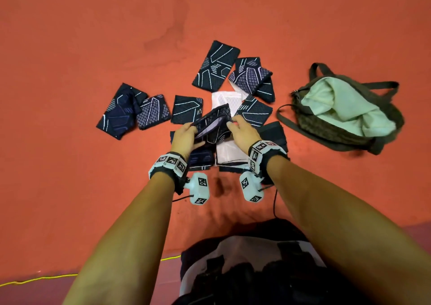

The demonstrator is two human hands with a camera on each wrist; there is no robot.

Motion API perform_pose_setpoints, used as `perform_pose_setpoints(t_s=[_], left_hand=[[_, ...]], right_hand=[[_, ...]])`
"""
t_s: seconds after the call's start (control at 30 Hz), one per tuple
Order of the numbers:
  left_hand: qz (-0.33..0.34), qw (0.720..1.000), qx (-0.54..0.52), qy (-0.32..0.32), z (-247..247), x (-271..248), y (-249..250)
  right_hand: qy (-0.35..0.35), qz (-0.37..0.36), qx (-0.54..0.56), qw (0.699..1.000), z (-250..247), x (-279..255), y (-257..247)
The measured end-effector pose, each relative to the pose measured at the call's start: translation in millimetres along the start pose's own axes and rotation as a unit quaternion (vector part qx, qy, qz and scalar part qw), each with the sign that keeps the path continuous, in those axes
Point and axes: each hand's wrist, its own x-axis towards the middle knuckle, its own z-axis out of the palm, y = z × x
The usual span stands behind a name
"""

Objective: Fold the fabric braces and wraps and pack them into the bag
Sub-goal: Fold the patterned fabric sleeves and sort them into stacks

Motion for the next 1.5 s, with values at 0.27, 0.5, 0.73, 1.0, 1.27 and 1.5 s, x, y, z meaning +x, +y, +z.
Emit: perform_pose_setpoints(t_s=[0.27,0.5,0.73,1.0,1.27,1.5], left_hand=[[0.027,0.994,0.104,0.006,-28,-20,-41],[0.008,1.000,0.023,-0.018,-34,-46,-61],[-0.077,0.996,0.050,-0.019,-55,-54,-83],[-0.102,0.993,0.052,0.020,-78,-67,-107],[-0.168,0.985,-0.018,0.022,-93,-80,-123],[-0.167,0.985,0.008,-0.037,-95,-96,-141]], right_hand=[[-0.021,0.004,-0.006,1.000,13,-26,7],[-0.048,0.020,-0.015,0.999,36,-38,27],[-0.074,0.016,-0.041,0.996,55,-46,27],[-0.132,0.033,0.005,0.991,88,-51,27],[-0.113,0.032,-0.017,0.993,111,-48,35],[-0.105,0.030,-0.068,0.992,122,-45,63]])
